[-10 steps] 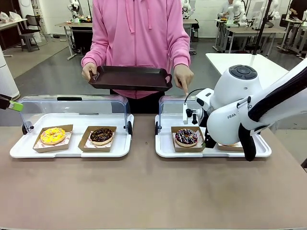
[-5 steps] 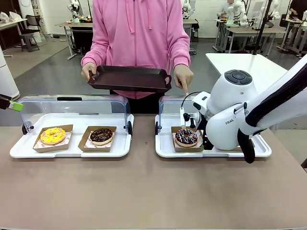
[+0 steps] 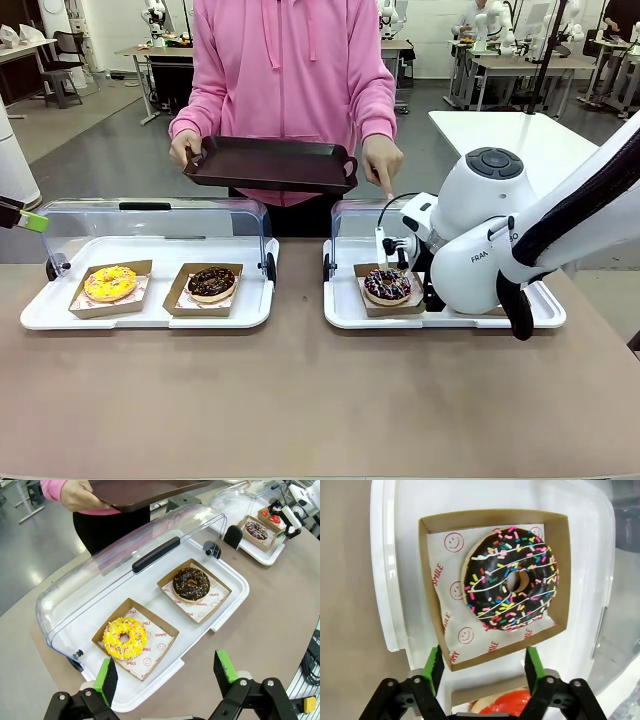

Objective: Provide the desired donut to the person.
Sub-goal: Pick up and lift the Paper togo box containing the Donut pointed at by the person.

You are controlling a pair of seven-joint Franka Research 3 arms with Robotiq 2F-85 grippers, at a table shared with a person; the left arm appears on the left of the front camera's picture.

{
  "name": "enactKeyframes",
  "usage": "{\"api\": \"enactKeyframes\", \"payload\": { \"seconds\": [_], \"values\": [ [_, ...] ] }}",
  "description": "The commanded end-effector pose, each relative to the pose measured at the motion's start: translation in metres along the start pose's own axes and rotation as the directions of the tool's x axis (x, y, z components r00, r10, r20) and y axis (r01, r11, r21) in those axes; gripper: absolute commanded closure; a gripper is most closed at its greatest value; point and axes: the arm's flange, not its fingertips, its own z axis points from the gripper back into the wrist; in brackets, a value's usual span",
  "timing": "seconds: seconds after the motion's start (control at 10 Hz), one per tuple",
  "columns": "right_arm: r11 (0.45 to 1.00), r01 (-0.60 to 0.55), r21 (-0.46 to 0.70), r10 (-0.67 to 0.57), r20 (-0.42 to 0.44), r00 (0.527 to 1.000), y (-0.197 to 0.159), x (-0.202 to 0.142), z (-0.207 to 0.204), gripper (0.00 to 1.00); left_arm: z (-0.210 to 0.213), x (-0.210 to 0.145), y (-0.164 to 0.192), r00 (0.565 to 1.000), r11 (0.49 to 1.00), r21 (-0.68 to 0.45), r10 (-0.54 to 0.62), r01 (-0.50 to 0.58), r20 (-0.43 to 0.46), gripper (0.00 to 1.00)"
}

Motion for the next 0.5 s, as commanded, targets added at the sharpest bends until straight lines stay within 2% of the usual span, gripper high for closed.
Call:
{"api": "enactKeyframes", "payload": {
  "seconds": [0.0,0.1,0.2,0.3,0.4],
  "values": [
    [1.000,-0.010,0.011,0.010,-0.012,1.000,-0.0046,0.0065,-0.0045,0.54,-0.0008,-0.0003,0.0009,1.000,1.000,-0.011,0.003,-0.003,0.011,0.00],
    [1.000,-0.016,0.024,0.016,-0.020,1.000,-0.0043,0.0073,-0.0050,1.00,-0.0008,-0.0003,0.0009,1.000,1.000,-0.011,0.003,-0.003,0.011,0.00],
    [0.999,-0.017,0.035,0.018,-0.022,1.000,-0.0053,0.0070,-0.0060,0.73,-0.0008,-0.0003,0.0009,1.000,1.000,-0.011,0.003,-0.003,0.011,0.00],
    [0.998,-0.020,0.052,0.021,-0.024,0.999,-0.0063,0.0069,-0.0079,1.00,-0.0008,-0.0003,0.0009,1.000,1.000,-0.011,0.003,-0.003,0.011,0.00],
    [0.997,-0.019,0.069,0.021,-0.027,0.999,-0.0070,0.0075,-0.0110,1.00,-0.0008,-0.0003,0.0009,1.000,1.000,-0.011,0.003,-0.003,0.011,0.00]
  ]
}}
